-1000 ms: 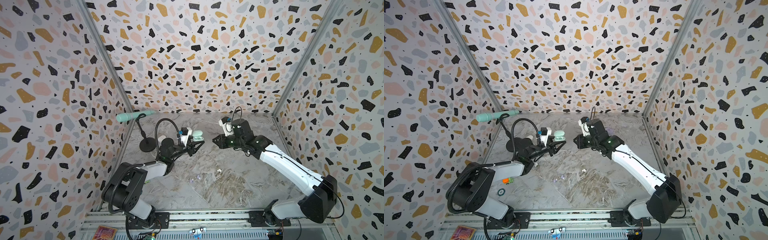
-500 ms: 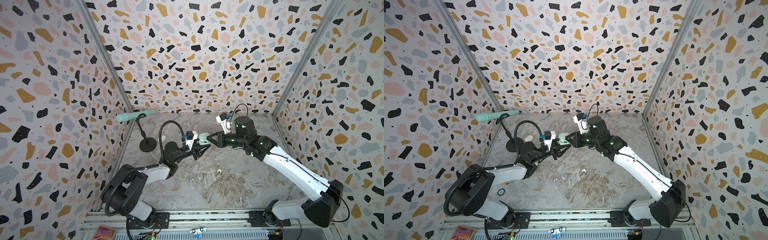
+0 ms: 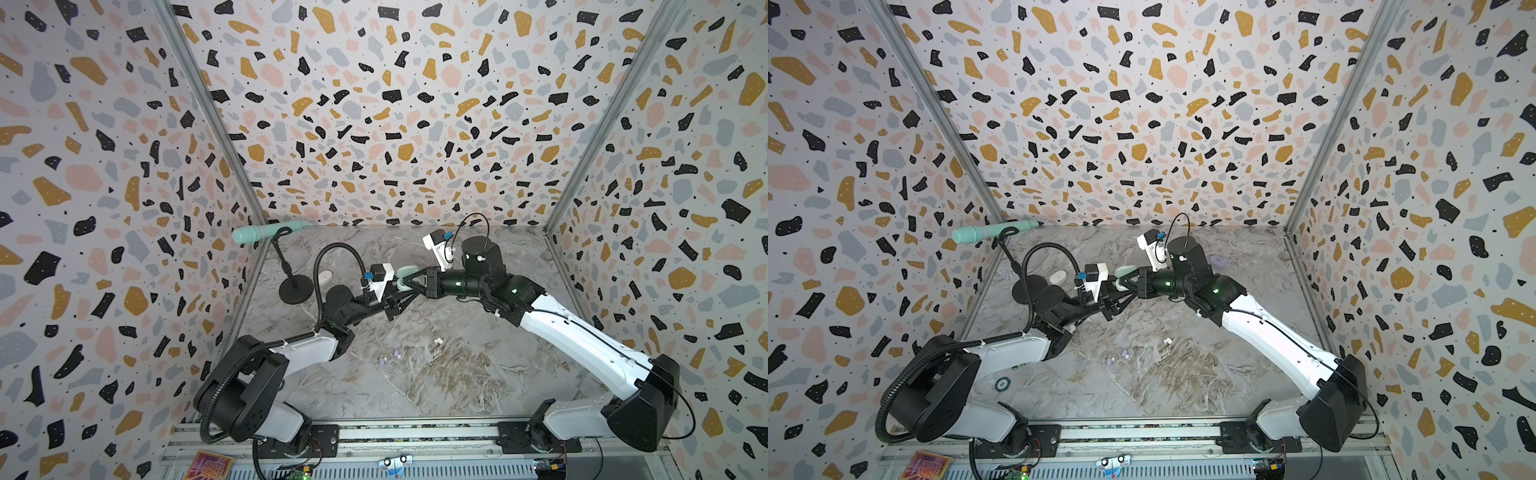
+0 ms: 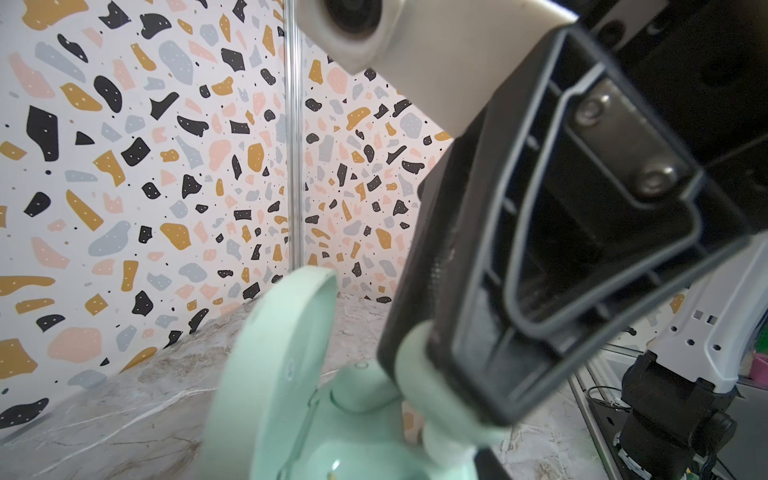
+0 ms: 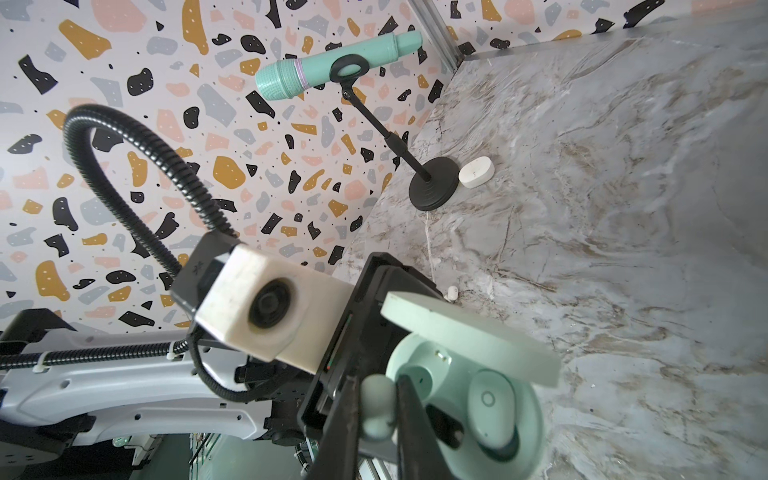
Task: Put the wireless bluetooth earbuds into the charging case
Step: 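Carry the earbud to the case held by the left gripper and press it in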
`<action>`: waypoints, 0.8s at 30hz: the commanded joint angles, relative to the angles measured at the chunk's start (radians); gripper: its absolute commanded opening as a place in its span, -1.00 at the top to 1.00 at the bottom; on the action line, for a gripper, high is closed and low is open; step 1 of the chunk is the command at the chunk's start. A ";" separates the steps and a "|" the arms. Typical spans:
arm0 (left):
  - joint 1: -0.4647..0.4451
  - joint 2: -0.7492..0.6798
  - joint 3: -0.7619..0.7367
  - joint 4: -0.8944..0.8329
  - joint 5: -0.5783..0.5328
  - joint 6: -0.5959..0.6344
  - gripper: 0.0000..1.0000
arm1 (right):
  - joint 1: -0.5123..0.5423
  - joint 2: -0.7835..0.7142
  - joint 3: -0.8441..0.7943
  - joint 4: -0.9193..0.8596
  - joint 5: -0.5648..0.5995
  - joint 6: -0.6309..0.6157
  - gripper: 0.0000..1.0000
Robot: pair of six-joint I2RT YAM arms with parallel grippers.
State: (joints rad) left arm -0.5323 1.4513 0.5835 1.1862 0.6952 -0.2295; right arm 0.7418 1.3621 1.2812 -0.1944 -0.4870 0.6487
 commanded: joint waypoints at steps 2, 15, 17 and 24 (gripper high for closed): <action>-0.014 -0.040 -0.002 0.017 0.003 0.056 0.34 | 0.008 -0.001 0.001 0.039 -0.013 0.014 0.80; -0.018 -0.057 0.003 -0.007 -0.013 0.077 0.33 | 0.019 -0.011 -0.013 0.033 -0.030 0.029 0.80; -0.018 -0.058 0.003 -0.003 -0.016 0.077 0.34 | 0.018 -0.013 -0.016 0.023 -0.030 0.031 0.80; -0.018 -0.070 0.001 -0.013 -0.020 0.084 0.34 | 0.018 -0.012 -0.029 0.002 -0.011 0.029 0.75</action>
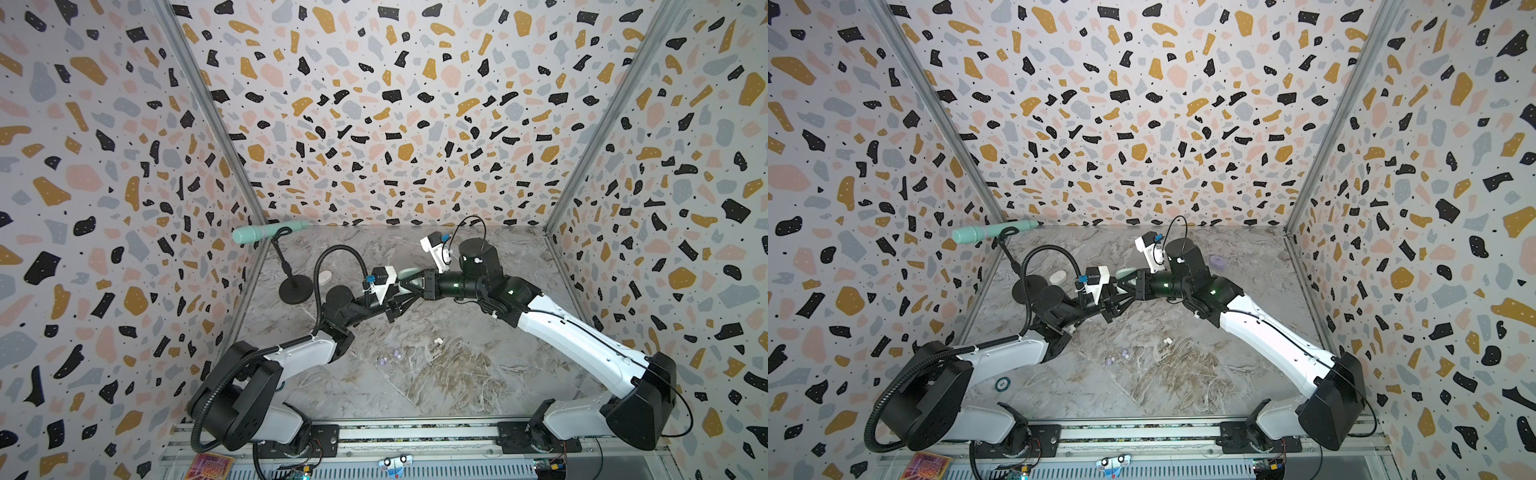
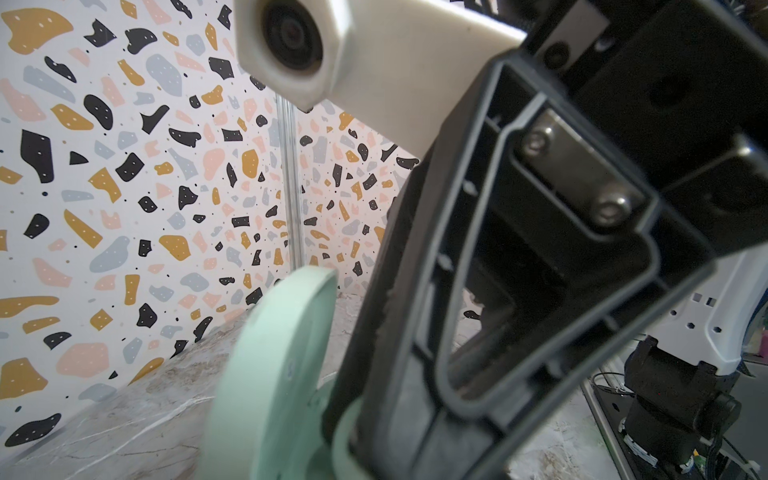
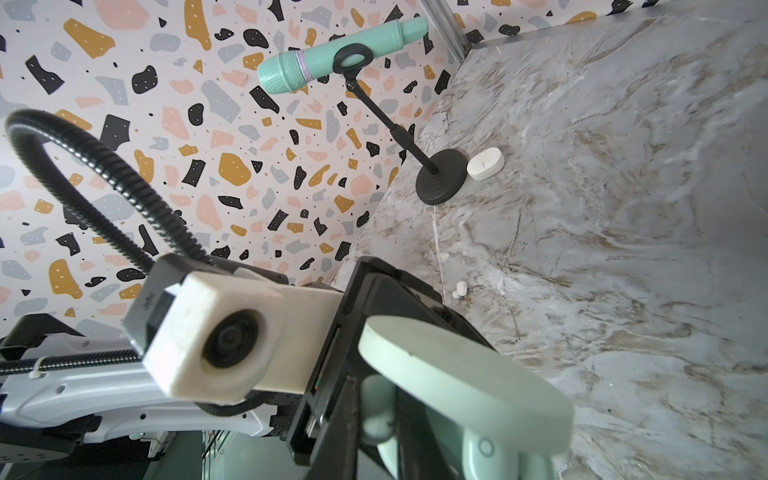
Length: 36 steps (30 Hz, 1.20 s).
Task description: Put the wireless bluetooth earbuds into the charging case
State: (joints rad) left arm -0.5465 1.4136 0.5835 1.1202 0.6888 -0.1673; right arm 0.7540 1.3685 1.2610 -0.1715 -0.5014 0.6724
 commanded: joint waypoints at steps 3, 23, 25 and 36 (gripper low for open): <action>-0.004 -0.036 -0.001 0.052 -0.011 0.022 0.33 | 0.004 -0.022 -0.006 -0.025 0.015 0.006 0.71; -0.004 -0.050 0.004 0.030 -0.009 0.033 0.33 | 0.001 -0.033 0.004 -0.061 0.067 0.010 0.46; -0.004 -0.050 0.003 0.030 -0.009 0.034 0.34 | 0.001 -0.038 0.008 -0.073 0.080 0.006 0.45; -0.004 -0.054 0.006 0.009 -0.020 0.050 0.34 | 0.002 -0.055 0.041 -0.132 0.097 -0.006 0.35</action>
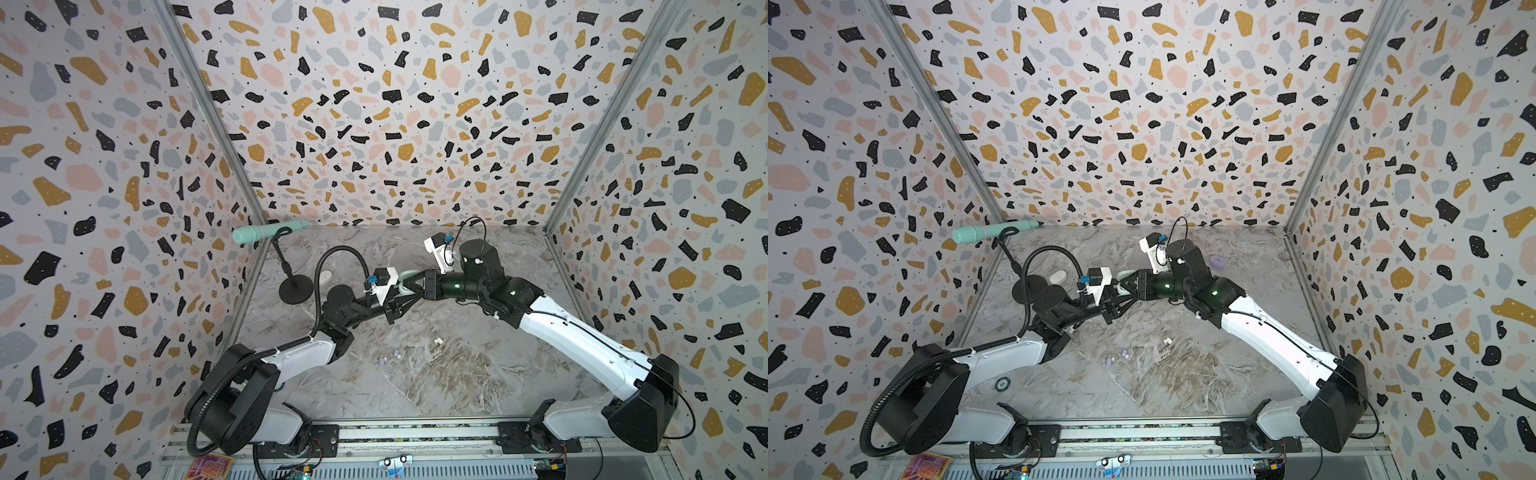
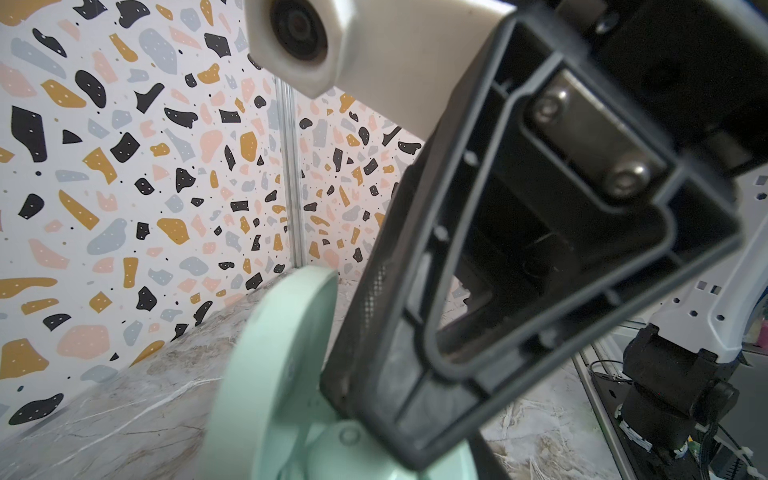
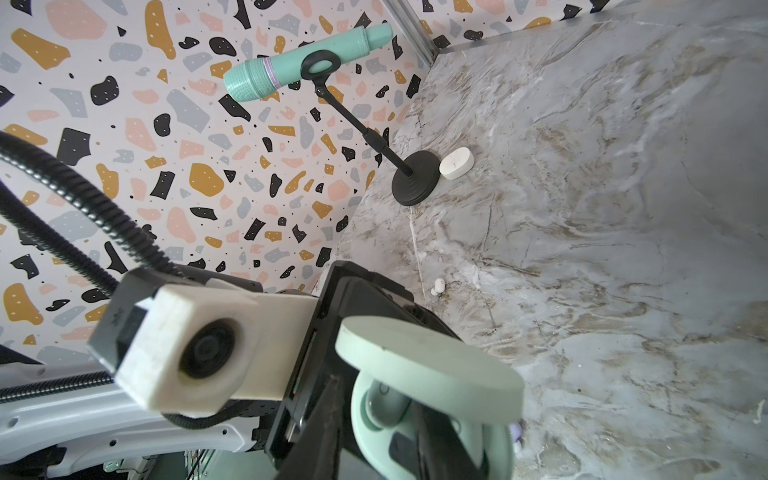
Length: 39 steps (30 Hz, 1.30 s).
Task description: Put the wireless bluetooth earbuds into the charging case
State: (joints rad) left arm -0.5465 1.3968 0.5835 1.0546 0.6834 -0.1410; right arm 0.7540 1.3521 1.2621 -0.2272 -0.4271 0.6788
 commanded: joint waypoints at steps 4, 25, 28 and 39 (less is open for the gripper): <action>-0.004 -0.028 0.004 0.072 -0.016 0.024 0.34 | 0.002 -0.047 0.105 -0.172 0.045 -0.041 0.29; -0.006 -0.010 0.000 0.121 -0.004 -0.017 0.33 | -0.050 0.211 0.527 -0.485 0.148 -0.258 0.06; -0.006 -0.006 0.002 0.122 -0.004 -0.019 0.32 | -0.030 0.203 0.513 -0.488 0.155 -0.258 0.06; -0.006 -0.005 0.004 0.127 -0.010 -0.023 0.32 | 0.028 0.090 0.340 -0.469 0.194 -0.177 0.07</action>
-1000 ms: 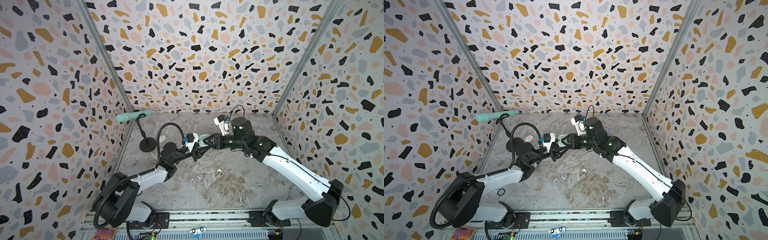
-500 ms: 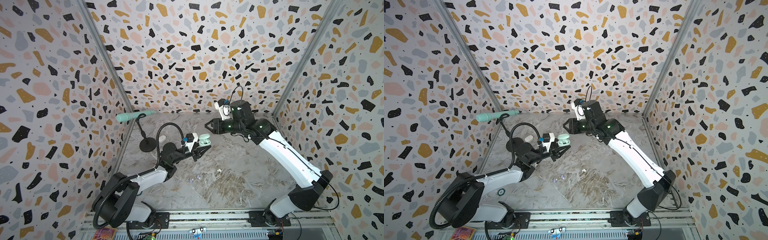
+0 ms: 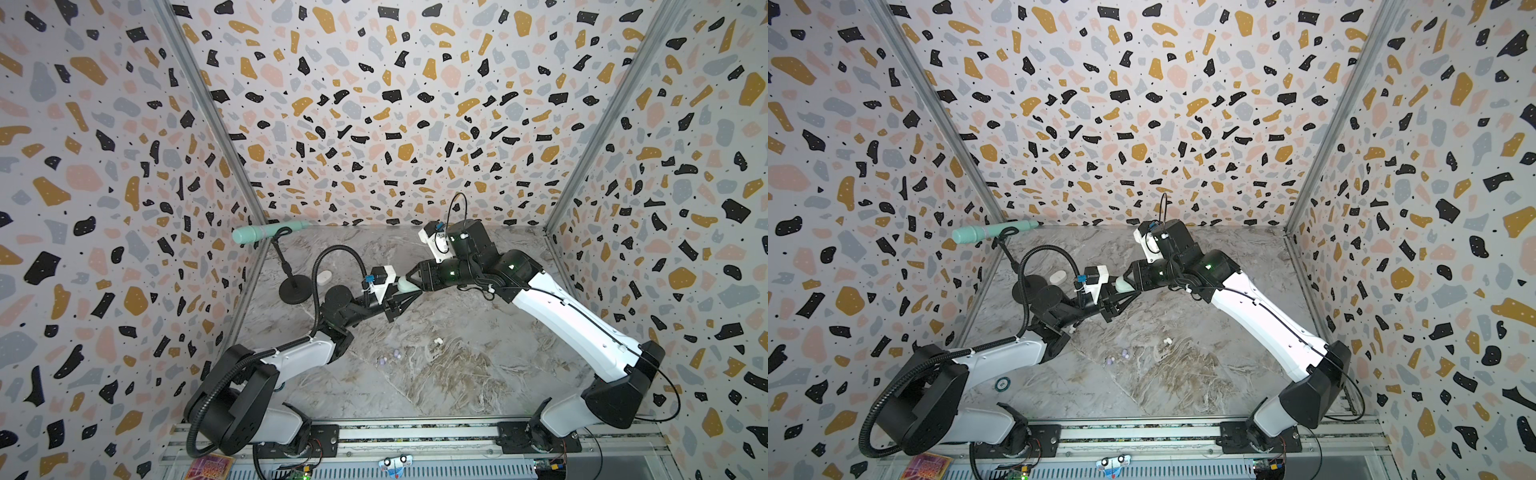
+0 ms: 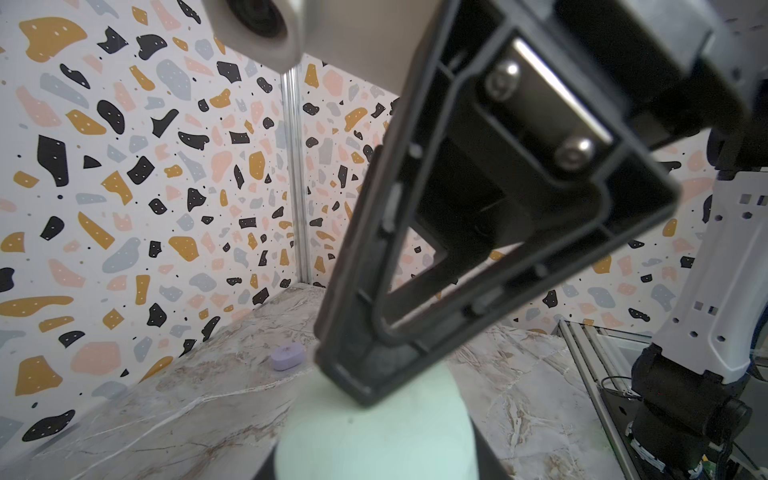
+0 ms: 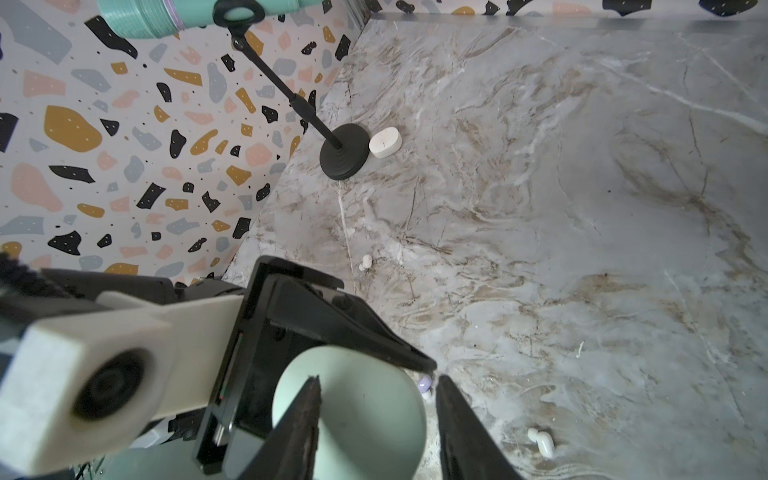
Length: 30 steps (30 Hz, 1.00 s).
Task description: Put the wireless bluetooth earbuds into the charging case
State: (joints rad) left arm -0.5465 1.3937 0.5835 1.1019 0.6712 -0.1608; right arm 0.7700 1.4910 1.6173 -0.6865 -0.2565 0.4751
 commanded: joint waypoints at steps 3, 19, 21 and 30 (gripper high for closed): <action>-0.006 -0.001 0.004 0.079 0.001 -0.004 0.32 | 0.029 -0.046 -0.021 -0.036 0.047 0.024 0.08; -0.006 -0.006 0.001 0.079 0.005 -0.010 0.31 | 0.078 0.043 0.097 -0.059 0.095 0.005 -0.57; -0.006 -0.007 0.001 0.079 0.005 -0.009 0.31 | 0.084 0.055 0.105 -0.059 0.095 0.004 -0.57; -0.006 -0.012 0.001 0.076 0.006 -0.011 0.30 | 0.089 0.064 0.114 -0.075 0.122 0.004 -0.37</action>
State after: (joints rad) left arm -0.5465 1.3983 0.5835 1.1049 0.6704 -0.1722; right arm 0.8551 1.5715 1.6917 -0.7464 -0.1516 0.4858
